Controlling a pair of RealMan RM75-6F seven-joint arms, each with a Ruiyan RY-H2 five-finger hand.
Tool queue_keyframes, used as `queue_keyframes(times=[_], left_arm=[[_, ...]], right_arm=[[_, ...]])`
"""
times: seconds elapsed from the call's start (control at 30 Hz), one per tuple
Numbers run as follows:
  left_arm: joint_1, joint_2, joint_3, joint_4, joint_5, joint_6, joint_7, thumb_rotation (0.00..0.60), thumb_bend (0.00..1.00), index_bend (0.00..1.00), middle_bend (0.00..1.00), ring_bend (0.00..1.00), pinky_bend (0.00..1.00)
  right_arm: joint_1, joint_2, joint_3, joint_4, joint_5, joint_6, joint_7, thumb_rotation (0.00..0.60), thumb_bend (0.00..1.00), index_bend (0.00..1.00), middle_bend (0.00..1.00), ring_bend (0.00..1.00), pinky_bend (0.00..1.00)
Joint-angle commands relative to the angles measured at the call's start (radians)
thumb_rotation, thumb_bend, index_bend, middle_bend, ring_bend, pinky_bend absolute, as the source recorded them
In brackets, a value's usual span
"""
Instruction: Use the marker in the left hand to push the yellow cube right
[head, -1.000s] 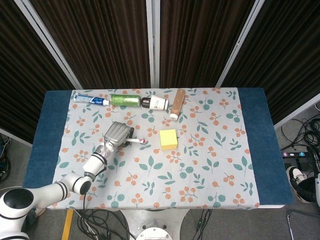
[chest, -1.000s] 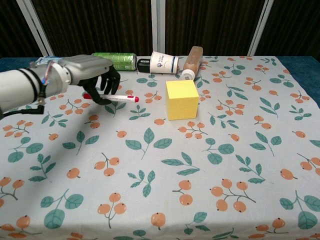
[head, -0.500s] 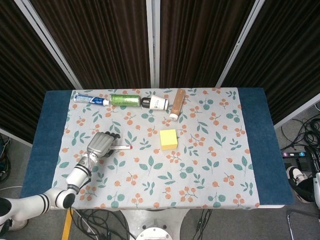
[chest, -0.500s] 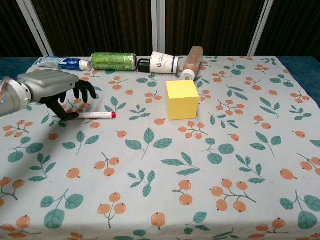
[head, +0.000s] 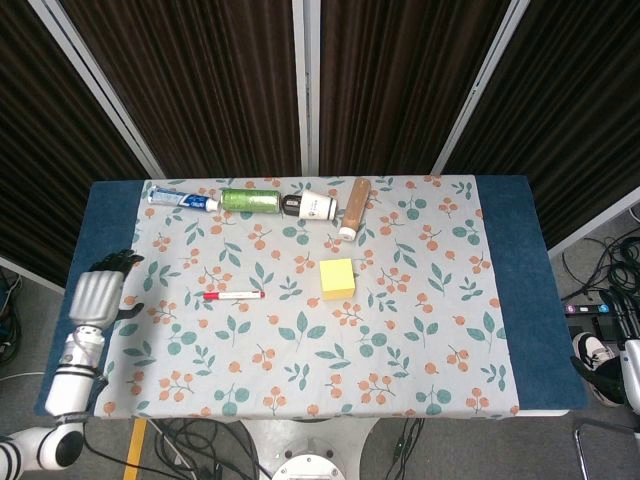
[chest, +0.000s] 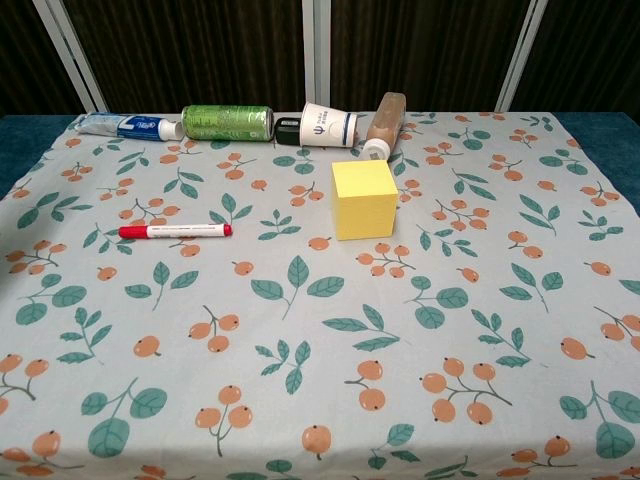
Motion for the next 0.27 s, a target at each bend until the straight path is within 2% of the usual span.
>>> queue_keyframes(times=[0.03,0.27], left_arm=[[0.130,0.046,0.033,-0.053,0.084,0.176,-0.069,0.600,0.18,0.26,0.25,0.19,0.29],[0.231,0.083,0.105,-0.122,0.200,0.287,-0.047,0.600,0.17,0.26,0.25,0.19,0.28]], right_arm=[[0.008,-0.001,-0.005,-0.008,-0.010,-0.009,0.012,0.600,0.07,0.00,0.02,0.00,0.01],[0.005,0.000,-0.022,-0.036,-0.042,0.006,0.016,0.600,0.07,0.00,0.02,0.00,0.01]])
